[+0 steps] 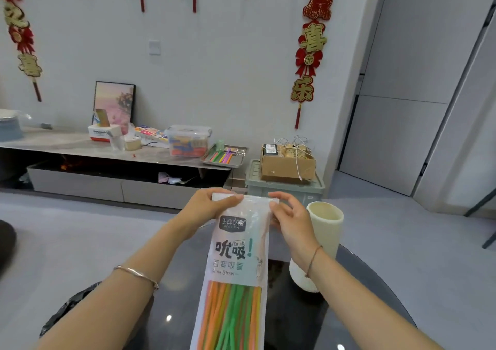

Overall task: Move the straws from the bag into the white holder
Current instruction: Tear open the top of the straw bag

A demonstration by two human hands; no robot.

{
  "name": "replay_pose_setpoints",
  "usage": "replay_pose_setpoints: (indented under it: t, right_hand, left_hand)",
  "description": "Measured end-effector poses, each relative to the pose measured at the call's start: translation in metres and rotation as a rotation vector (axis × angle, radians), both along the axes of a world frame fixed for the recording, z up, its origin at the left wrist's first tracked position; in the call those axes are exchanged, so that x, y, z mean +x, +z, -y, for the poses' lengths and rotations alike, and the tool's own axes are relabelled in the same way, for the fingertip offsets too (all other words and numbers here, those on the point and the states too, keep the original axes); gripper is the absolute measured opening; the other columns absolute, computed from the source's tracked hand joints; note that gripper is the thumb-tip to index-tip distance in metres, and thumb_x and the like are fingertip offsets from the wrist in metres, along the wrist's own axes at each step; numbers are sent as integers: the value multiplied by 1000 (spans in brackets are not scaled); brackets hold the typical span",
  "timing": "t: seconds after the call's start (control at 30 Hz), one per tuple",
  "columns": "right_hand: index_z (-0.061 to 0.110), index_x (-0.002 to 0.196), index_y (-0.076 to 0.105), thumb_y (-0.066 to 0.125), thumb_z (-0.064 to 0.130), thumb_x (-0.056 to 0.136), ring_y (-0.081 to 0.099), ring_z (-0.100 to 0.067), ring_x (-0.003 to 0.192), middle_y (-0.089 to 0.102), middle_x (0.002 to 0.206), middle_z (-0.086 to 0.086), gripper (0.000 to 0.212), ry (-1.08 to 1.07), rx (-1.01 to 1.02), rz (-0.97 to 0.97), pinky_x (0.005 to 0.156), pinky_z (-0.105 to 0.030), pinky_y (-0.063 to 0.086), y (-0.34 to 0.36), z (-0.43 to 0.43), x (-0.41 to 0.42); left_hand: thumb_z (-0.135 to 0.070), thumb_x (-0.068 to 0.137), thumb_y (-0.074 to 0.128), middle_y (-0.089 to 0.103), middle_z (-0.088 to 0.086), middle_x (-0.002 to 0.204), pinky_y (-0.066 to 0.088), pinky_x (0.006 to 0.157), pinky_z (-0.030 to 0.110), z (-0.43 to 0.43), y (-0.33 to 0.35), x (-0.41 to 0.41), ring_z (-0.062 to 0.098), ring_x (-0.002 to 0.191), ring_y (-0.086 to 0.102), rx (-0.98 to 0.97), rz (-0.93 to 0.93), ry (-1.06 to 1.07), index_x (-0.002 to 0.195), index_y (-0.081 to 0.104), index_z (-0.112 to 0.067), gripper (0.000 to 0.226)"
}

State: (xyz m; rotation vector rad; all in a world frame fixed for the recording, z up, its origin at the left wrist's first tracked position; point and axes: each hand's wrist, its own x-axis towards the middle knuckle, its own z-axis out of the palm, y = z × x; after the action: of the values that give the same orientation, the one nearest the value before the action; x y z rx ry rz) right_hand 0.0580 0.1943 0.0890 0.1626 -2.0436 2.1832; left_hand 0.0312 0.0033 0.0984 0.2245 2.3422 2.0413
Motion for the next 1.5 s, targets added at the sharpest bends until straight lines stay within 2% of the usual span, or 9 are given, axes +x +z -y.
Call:
replay_pose_setpoints:
  t: [0.2,0.3,0.37,0.53,0.67,0.77,0.83,1.1,1.5]
  right_hand:
    - [13,121,40,56,10,90,62,-20,97,62,111,-9,34,-86,88,-125,81,-21,53,43,-14,39]
    - [11,113,38,63,13,86,54,-17,102,50,114,-4,37,-201,195,-238,74,-12,48,51,-17,58]
    - [13,106,43,63,17,86,54,-17,101,51,105,1,29,-197,225,-257,75,-14,45,53,-18,71]
    - [7,101,57,57,24,91,56,-15,102,57,93,11,20,-95,228,-146,96,-40,49,56,-20,104]
    - [7,107,59,55,30,91,55,-17,114,62,112,-2,28,-44,175,-63,101,-42,46,62,-24,125]
    - [4,111,58,54,28,92,54,-22,118,60,122,-14,32,22,122,-38,101,-40,47,65,-27,134]
    - [0,113,57,54,24,93,56,-25,117,60,122,-18,32,66,95,-46,99,-39,48,65,-28,136]
    - [4,107,60,58,25,91,65,-11,92,68,99,-6,27,193,6,-4,72,-16,54,62,-26,131]
    - [6,87,66,55,18,91,67,-10,83,70,87,-4,16,198,13,12,63,-12,53,67,-11,124]
  left_hand:
    - [-22,75,78,74,-1,71,53,52,17,-30,45,52,3,60,68,32,-291,151,81,75,-10,13]
    - [-22,76,76,74,0,77,52,60,12,-42,55,73,-3,64,64,11,-441,250,75,74,-17,5]
    - [-25,77,74,74,-4,78,52,70,19,-49,56,86,1,72,65,-38,-498,281,71,72,-25,7]
    - [-27,82,69,72,-2,83,50,81,33,-59,50,116,16,87,66,-115,-501,242,77,70,-19,10]
    - [-31,86,64,68,-4,82,54,68,30,-60,60,133,9,71,61,-94,-362,98,82,68,-16,16]
    - [-35,88,61,60,-5,69,56,59,25,-64,68,140,5,49,58,-64,-159,-65,80,64,-14,23]
    - [-41,88,59,58,-7,63,58,60,25,-66,69,141,7,50,60,-96,-98,-116,78,62,-14,29]
    - [-43,88,58,55,0,62,56,60,23,-66,66,132,10,51,58,-102,-71,-110,76,54,-12,33]
    - [-45,91,52,49,5,66,48,51,18,-54,55,126,10,47,48,-63,-158,-94,82,48,-12,35]
